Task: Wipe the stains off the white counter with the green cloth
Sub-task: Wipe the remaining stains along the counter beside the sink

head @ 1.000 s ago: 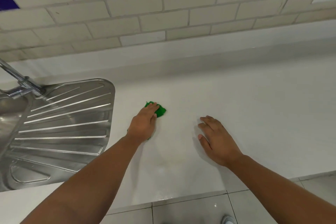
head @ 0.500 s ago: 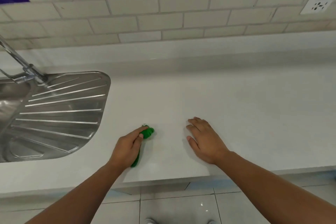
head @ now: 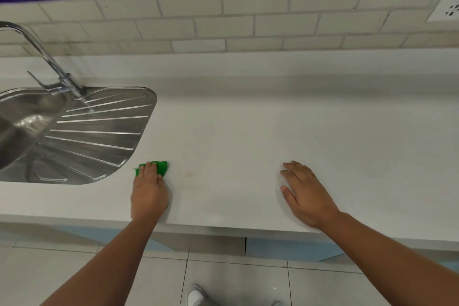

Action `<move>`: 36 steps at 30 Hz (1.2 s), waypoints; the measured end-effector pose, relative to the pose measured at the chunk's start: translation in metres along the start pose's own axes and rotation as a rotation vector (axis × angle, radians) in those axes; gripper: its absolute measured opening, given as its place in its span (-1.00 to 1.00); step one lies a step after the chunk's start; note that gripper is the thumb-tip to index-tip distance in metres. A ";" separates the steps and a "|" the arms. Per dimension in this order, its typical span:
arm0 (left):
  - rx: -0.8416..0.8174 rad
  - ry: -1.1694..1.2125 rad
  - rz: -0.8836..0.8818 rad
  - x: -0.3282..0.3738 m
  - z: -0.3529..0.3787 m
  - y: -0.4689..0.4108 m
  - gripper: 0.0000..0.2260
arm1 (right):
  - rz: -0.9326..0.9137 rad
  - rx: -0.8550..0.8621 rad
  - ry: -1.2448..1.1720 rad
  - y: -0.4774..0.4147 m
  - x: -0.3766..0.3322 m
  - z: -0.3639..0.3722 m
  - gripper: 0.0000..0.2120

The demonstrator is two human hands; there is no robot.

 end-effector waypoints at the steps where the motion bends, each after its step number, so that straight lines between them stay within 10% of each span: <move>1: -0.002 0.006 0.040 0.017 0.007 0.010 -0.59 | 0.008 -0.001 0.007 0.008 0.004 -0.002 -0.38; 21: -0.335 -0.086 0.770 0.279 0.167 0.225 -0.52 | 0.205 0.096 0.031 0.121 0.081 -0.031 -0.34; 29: -0.438 -0.093 1.047 0.236 0.148 0.270 -0.55 | 0.200 0.069 0.067 0.128 0.081 -0.028 -0.31; 36: -0.267 -0.091 0.728 0.126 0.078 0.180 -0.54 | 0.195 0.000 0.123 0.128 0.078 -0.026 -0.25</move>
Point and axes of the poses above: each hand's wrist, its own y-axis away from the middle knuckle, its own z-axis out of the palm, x = y × z, the point moved 10 cm from there along -y, towards the middle knuckle, and after that the axes turned 15 degrees about -z, right-handed, at the moved point
